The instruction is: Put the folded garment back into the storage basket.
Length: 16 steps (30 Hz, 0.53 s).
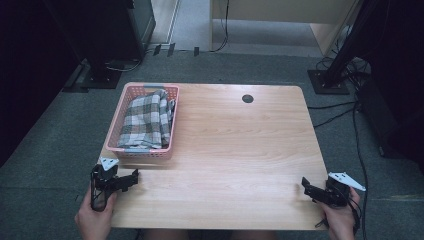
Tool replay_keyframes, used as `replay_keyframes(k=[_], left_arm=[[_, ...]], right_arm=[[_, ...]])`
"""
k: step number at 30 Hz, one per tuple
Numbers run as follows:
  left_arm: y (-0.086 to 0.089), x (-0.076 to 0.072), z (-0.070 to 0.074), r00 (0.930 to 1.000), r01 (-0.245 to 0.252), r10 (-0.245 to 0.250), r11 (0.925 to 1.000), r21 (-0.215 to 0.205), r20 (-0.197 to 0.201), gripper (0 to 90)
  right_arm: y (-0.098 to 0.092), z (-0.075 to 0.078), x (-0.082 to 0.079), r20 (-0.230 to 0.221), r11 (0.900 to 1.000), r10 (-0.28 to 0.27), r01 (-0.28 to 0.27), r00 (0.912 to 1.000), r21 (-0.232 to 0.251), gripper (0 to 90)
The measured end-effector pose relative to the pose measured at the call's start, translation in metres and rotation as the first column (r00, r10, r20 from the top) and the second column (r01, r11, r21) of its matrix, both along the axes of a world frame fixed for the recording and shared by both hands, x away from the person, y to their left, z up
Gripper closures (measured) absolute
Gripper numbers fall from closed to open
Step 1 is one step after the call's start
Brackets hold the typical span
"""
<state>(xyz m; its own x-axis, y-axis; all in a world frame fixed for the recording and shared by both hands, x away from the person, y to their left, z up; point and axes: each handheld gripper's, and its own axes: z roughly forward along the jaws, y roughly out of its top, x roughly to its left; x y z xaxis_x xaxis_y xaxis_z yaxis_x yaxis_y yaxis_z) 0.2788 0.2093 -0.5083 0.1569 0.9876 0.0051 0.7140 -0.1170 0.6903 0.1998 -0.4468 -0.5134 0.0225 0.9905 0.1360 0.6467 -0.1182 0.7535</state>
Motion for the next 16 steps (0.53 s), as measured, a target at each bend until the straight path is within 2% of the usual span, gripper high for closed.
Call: replay_keyframes(k=[4,9,16], left_arm=[[0.0005,-0.0006,0.0001,1.0,0.009,-0.009,1.0,0.002,-0.001,0.0],[0.0005,-0.0007,0.0001,1.0,0.009,-0.009,1.0,0.002,-0.001,0.0],[0.0005,-0.0006,0.0001,1.0,0.009,-0.009,1.0,0.002,-0.001,0.0]], right_arm=[[0.0006,-0.0009,-0.0007,-0.002,1.0,-0.001,0.001,1.0,-0.013,2.5],[0.0051,-0.0017,0.0003,-0.036,0.999,0.01,-0.012,0.9993,-0.052,1.8],[0.0075,-0.003,0.0022,-0.074,0.997,0.013,-0.019,0.9972,-0.071,1.3]])
